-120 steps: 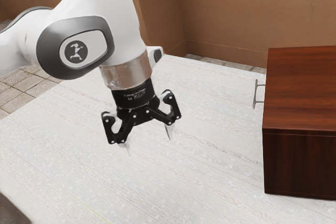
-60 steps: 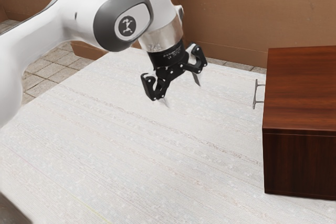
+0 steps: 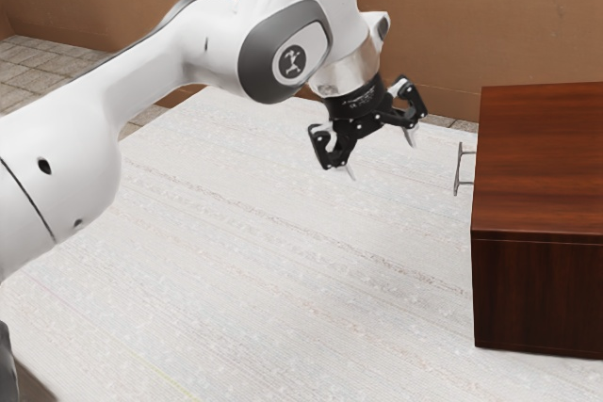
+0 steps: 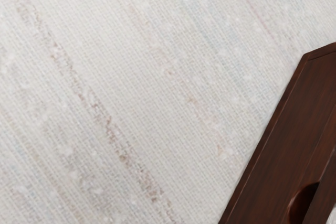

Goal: Pull the drawer handle with one arm to open the drawer

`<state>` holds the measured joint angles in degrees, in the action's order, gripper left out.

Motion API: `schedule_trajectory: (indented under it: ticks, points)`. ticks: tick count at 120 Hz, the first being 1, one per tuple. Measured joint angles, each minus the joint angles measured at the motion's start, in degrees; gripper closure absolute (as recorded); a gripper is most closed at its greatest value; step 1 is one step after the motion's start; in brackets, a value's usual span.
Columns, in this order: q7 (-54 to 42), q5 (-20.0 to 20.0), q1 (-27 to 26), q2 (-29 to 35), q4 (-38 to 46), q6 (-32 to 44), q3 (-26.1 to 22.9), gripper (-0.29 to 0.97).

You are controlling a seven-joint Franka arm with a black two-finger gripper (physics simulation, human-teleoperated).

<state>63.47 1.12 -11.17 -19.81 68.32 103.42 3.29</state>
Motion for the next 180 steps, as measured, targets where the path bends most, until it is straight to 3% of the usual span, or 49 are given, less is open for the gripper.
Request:
schedule_trajectory:
  ticks: [71, 156, 180]
  points:
    - [-10.8, 0.0, 0.9, -3.9, -0.5, 7.9, -3.0, 0.00]
    - [-15.9, 0.1, 0.8, -6.0, 0.0, 12.5, -3.9, 0.01]
    - [-16.5, 0.6, 0.8, -6.0, 0.3, 13.0, -4.0, 0.13]
